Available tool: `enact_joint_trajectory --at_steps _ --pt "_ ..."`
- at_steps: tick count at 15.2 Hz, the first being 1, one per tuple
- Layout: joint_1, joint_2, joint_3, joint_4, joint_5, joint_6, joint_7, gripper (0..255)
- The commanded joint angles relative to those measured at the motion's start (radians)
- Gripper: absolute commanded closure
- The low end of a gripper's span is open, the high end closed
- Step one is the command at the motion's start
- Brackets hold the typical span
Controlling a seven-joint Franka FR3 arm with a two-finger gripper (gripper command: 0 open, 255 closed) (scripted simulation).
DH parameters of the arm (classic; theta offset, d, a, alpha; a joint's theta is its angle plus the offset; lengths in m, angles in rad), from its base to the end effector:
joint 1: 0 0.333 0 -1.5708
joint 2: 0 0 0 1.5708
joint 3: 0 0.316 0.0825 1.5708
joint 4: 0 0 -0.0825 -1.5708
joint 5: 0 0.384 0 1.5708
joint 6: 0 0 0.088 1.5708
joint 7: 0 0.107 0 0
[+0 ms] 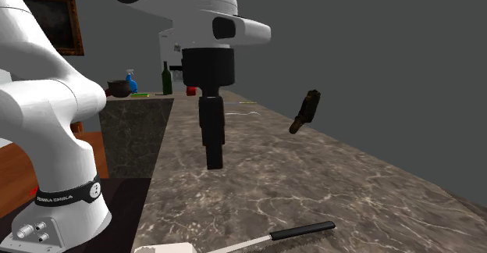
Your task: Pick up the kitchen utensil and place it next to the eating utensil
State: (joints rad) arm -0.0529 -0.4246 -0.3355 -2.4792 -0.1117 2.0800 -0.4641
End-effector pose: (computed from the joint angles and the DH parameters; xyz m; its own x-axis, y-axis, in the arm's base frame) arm 0.3827 -0.1652 0.4344 0.9874 0.1563 0.0251 0.1570 -0.9871 -0.0301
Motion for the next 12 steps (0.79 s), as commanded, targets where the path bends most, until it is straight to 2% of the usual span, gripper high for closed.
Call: enact_joint_trajectory --at_steps 1,7,12 --pt "0.003 0.067 -0.039 0.017 0.004 0.064 -0.067 0" --pt "0.025 0.28 -0.132 0.104 0.086 0.215 -0.271 0" --pt "0.029 0.33 -0.137 0.078 0.116 0.285 -0.293 0"
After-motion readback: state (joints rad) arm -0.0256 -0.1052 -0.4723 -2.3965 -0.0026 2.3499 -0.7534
